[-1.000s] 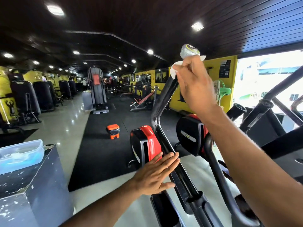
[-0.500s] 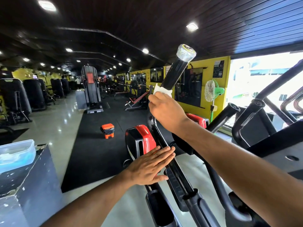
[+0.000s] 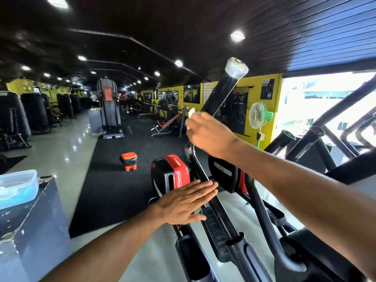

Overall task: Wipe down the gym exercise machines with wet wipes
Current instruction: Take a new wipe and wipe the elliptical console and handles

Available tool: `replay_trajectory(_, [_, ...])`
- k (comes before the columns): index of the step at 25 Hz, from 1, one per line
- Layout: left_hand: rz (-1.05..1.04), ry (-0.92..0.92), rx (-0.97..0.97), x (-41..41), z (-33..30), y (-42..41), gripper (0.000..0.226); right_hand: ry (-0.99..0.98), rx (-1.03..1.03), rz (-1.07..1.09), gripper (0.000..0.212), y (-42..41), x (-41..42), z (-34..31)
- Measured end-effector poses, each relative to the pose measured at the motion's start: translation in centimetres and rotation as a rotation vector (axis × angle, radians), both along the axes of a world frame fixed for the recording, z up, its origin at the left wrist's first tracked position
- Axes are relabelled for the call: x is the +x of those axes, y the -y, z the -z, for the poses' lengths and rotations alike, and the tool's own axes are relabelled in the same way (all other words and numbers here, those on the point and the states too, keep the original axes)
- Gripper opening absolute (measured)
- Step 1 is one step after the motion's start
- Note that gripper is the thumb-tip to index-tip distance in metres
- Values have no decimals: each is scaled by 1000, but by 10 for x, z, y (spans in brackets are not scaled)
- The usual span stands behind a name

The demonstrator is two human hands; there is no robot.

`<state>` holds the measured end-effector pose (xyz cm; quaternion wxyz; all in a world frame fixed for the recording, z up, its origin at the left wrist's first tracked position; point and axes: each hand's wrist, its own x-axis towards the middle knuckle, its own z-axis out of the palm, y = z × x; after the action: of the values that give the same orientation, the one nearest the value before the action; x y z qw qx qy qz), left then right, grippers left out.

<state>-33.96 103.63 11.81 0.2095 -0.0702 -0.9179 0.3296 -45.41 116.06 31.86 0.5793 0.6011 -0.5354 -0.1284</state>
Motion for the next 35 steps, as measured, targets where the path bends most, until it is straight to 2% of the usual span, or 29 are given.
replay_trajectory(2, [8, -1, -1, 0, 1, 1, 85, 43, -124, 35, 24, -24, 3, -25])
replay_trajectory(5, [25, 14, -4, -2, -1, 4, 84, 60, -342, 67, 22, -55, 2, -58])
replay_trajectory(8, [36, 40, -41, -1, -6, 7, 82, 80, -410, 114, 27, -67, -1, -72])
replay_trajectory(11, [40, 45, -61, 0, -9, 8, 81, 34, -262, 189, 34, -50, 2, -59])
replay_trajectory(16, [24, 18, 33, -1, 4, 0, 83, 79, 6, 85, 28, 9, 2, -12])
replay_trajectory(18, [23, -30, 83, -1, 12, -7, 82, 44, 53, 63, 28, 30, -5, 11])
replay_trajectory(22, [41, -100, 161, 1, 35, -25, 79, -38, 65, -133, 28, 51, -27, 46])
replay_trajectory(25, [27, -102, 179, 3, 47, -35, 78, -35, 100, -236, 38, 53, -36, 59])
replay_trajectory(28, [38, -94, 225, 4, 49, -40, 78, 13, 233, -327, 30, 52, -46, 66])
replay_trajectory(31, [45, -84, 247, 6, 51, -44, 78, 213, 364, -397, 33, 45, -53, 82])
replay_trajectory(33, [41, -86, 243, 6, 52, -46, 78, 492, 460, -427, 30, 35, -54, 88])
replay_trajectory(35, [38, -79, 242, 7, 52, -47, 77, 785, 435, -490, 25, 22, -57, 89])
